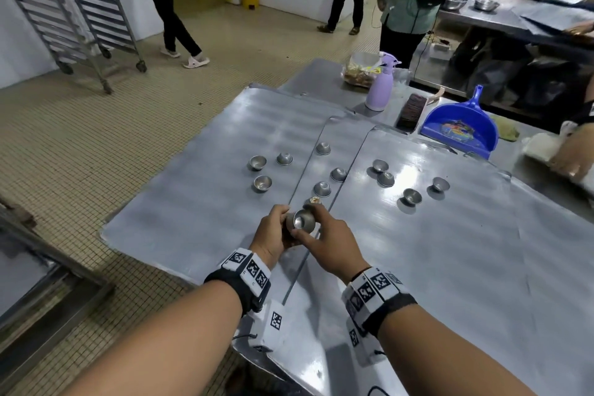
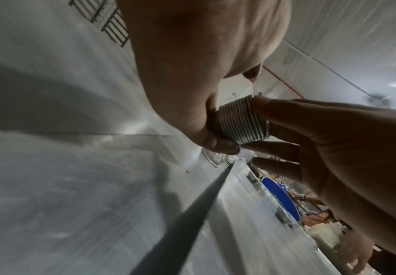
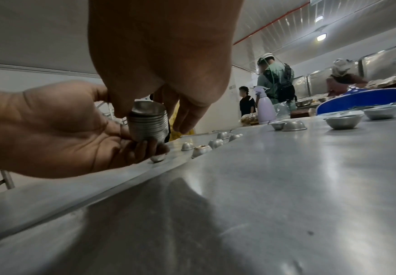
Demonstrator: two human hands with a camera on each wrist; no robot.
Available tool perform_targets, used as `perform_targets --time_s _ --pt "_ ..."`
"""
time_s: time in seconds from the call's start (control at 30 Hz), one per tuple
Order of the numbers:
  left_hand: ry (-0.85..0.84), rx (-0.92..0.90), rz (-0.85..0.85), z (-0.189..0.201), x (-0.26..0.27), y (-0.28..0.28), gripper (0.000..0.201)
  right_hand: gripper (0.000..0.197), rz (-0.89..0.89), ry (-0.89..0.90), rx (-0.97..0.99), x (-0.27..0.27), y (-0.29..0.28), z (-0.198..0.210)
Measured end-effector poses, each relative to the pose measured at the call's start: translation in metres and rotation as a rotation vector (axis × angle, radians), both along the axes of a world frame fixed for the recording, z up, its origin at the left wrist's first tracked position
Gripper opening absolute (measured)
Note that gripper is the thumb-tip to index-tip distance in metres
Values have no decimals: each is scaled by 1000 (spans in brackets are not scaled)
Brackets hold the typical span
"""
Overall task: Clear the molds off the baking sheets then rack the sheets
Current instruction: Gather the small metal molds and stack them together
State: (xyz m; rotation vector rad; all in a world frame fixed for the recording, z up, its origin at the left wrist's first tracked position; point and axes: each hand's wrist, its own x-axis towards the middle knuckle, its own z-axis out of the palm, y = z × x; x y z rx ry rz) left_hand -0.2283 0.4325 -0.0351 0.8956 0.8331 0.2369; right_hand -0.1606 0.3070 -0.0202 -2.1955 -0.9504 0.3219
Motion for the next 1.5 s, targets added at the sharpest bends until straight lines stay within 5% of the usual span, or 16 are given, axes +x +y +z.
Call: perform_targets --time_s 0.33,0.47,0.7,0.97,1.23,1.4,1.5 --pt "4 48 38 -10 -18 29 38 72 84 44 1 -10 23 -6" --pt "120 169 13 -22 -32 53 41 51 56 31 -41 1 23 -5" --pt "289 450 -159 -35 -39 100 16 33 -146 26 -178 48 25 -20" --pt "301 562 -396 -25 -40 130 35 48 -218 63 -277 72 51 -30" --pt "327 637 -556 -24 -33 158 32 37 -263 23 -455 70 67 -37" --pt "303 677 -474 -14 -23 181 35 34 -286 -21 -462 67 69 -39" --pt "339 865 -441 -13 -11 201 23 34 -328 -26 -436 63 70 -37"
